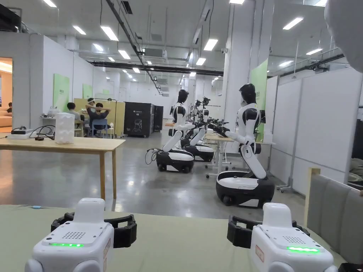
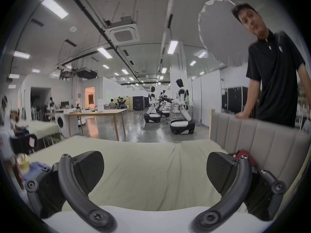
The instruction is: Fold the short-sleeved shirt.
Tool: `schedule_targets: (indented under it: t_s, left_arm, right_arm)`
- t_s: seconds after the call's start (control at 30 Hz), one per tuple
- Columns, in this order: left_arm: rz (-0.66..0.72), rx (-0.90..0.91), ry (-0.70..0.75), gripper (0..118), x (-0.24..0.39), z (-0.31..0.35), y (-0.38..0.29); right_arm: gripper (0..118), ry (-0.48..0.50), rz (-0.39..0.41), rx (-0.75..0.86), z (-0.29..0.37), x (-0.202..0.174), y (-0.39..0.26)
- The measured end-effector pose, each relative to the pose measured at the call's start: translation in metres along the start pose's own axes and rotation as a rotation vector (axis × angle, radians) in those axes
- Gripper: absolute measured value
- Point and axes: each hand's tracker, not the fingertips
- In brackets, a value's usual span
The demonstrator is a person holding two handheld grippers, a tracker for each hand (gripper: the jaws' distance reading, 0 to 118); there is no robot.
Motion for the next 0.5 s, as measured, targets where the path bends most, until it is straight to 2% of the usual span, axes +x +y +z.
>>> schedule_targets:
  t_s: [0.03,0.07,0.13,0.23,0.27,0.3,0.33,0.37,0.4,0.43,0.47,0.5]
  left_arm:
    - [-0.074,-0.005,-0.010,118,0.003,-0.001,0.002]
    - [-0.202,-0.004,-0.019,118,0.008,-0.004,0.005]
    - [-0.571,-0.002,-0.003,118,0.028,-0.008,0.005]
    - [-1.309,-0.028,0.027,118,0.063,-0.017,-0.024]
    - [-1.626,-0.079,0.028,118,0.070,-0.020,-0.046]
    - [-1.943,-0.102,0.061,118,0.072,-0.023,-0.072]
    - [-2.146,-0.069,0.116,118,0.064,-0.031,-0.099]
    - [-2.263,0.001,0.154,118,0.056,-0.033,-0.117]
    - [-2.192,0.044,0.115,118,0.053,-0.032,-0.119]
    - [-2.010,0.024,0.066,118,0.055,-0.030,-0.111]
    - [-1.730,-0.046,0.059,118,0.058,-0.010,-0.091]
    - [-1.442,-0.097,0.040,118,0.058,-0.007,-0.072]
  right_arm:
    - [118,-0.002,0.109,0.013,0.002,-0.007,0.003]
    - [118,-0.006,0.296,0.023,0.004,-0.019,0.004]
    - [118,0.001,0.740,0.079,0.005,-0.045,-0.007]
    - [118,0.063,1.595,0.081,0.004,-0.073,-0.058]
    - [118,0.108,1.924,0.014,0.006,-0.073,-0.083]
    - [118,0.134,2.215,-0.036,0.006,-0.066,-0.110]
    - [118,0.128,2.392,-0.017,0.007,-0.059,-0.128]
    - [118,0.087,2.478,0.062,0.006,-0.053,-0.141]
    - [118,0.067,2.430,0.119,0.005,-0.050,-0.142]
    - [118,0.060,2.301,0.117,0.002,-0.045,-0.139]
    - [118,0.021,2.098,0.080,0.001,-0.048,-0.129]
    - [118,-0.007,1.827,0.009,-0.001,-0.052,-0.111]
